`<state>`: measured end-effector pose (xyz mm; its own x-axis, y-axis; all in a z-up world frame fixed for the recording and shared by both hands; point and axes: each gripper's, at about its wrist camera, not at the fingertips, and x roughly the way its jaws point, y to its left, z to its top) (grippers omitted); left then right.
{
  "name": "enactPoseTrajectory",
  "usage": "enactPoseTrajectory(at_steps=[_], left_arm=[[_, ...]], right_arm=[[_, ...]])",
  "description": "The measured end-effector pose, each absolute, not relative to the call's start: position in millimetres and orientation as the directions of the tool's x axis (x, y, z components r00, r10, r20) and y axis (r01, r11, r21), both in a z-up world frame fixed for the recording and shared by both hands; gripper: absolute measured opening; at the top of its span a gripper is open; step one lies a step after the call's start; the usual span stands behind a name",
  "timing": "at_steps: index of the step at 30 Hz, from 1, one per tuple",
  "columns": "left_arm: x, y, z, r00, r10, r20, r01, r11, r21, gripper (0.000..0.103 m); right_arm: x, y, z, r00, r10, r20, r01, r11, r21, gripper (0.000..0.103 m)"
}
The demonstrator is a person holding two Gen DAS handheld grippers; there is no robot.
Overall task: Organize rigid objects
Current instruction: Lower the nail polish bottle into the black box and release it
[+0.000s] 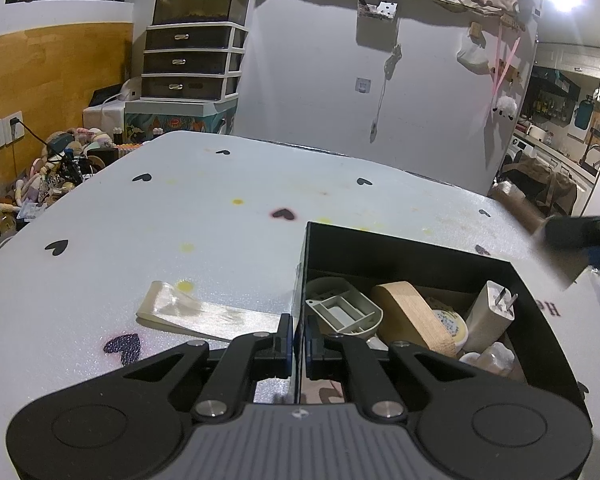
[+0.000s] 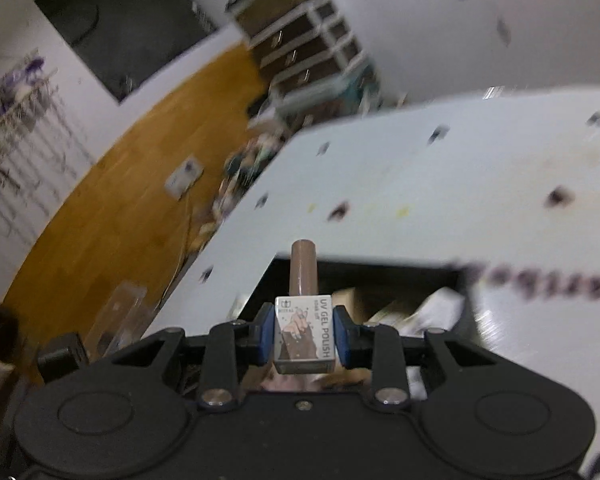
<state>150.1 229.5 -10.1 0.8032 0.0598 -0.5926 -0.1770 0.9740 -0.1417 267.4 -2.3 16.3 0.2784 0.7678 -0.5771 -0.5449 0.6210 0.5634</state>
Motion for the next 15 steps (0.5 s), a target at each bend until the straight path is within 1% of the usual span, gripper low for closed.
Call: enactPoseTrajectory(at_steps=[4, 8, 9, 10, 13, 15], left_arm=[[150.0, 229.7, -10.4, 0.804, 0.063, -0.592, -0.177, 0.975, -0.137, 0.006], [149.3, 229.6, -10.4, 0.804, 0.061, -0.591, -0.176, 0.974, -0.140, 0.006], [149.3, 229.1, -10.6, 0.804, 0.060, -0.591, -0.176, 0.974, -0.140, 0.006], [149.2, 229.4, -10.6, 0.804, 0.059, -0.591, -0.176, 0.974, -0.142, 0.006], [149.2, 229.8, -10.8, 0.805, 0.057, -0.591, -0.174, 0.974, -0.143, 0.006], [149.1, 229.7, -10.9, 0.805, 0.058, -0.590, -0.175, 0.974, -0.142, 0.005]], right_arm=[[265.1, 31.3, -1.5, 0.170, 0.760, -0.627, -0.524, 0.609, 0.595, 0.031], [262.0, 47.7, -14.6, 0.119, 0.737, -0.666, -0.488, 0.627, 0.607, 0.032], [261.3, 46.8, -17.9, 0.105, 0.722, -0.683, -0.466, 0.643, 0.608, 0.035], [261.2, 48.5, -21.1, 0.092, 0.704, -0.704, -0.450, 0.661, 0.601, 0.040], [257.6, 45.2, -20.0, 0.094, 0.708, -0.700, -0.466, 0.653, 0.597, 0.044], [257.1, 42.7, -18.3, 0.101, 0.709, -0.698, -0.472, 0.652, 0.593, 0.044]])
